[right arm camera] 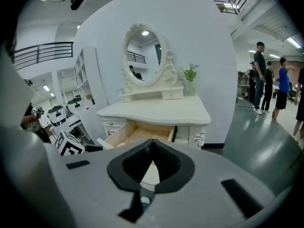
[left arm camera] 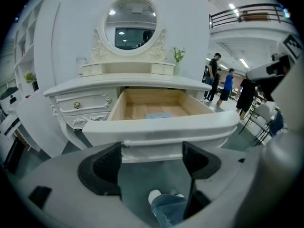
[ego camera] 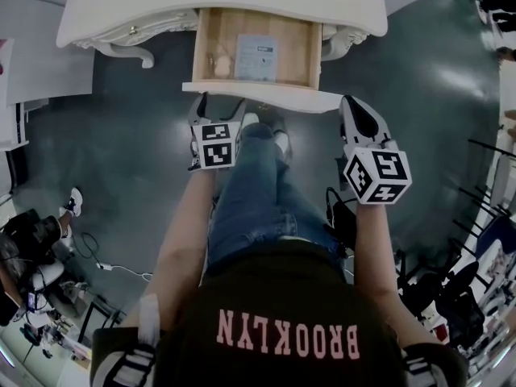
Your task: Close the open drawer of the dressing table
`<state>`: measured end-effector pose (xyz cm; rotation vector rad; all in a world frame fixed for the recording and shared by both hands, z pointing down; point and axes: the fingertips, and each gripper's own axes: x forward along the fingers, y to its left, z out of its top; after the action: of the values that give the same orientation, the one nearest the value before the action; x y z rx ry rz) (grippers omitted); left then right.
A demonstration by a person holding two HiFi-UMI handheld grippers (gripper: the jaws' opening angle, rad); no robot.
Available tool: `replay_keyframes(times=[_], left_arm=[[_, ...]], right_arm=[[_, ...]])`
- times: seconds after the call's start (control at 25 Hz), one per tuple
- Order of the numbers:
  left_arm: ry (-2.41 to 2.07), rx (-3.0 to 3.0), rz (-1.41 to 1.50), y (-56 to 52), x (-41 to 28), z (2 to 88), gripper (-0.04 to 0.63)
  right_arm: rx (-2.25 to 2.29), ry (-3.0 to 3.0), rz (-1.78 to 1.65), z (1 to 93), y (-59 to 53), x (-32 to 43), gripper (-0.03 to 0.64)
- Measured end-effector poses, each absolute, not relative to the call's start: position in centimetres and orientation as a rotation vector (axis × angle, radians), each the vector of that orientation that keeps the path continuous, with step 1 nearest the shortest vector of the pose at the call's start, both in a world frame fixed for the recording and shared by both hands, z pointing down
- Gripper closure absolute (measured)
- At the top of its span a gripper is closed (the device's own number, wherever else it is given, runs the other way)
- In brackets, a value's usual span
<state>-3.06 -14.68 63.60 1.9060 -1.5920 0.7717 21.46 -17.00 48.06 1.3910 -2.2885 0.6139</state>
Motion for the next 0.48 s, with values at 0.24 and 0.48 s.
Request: replay_keyframes(times=[0.24,0.48], left_arm=[[-1.595,1.901,0.772,-15.5,-3.2,63.6,0.224],[-1.600,1.910,0.783,-16.7,-3.2,63.5,0.224]], right_arm=[[1.403,-2.291,0.608,47.7,-17.6,21.4,0.620],[1.405,-2.279,0.611,47.7,-17.9,21.4,0.620]])
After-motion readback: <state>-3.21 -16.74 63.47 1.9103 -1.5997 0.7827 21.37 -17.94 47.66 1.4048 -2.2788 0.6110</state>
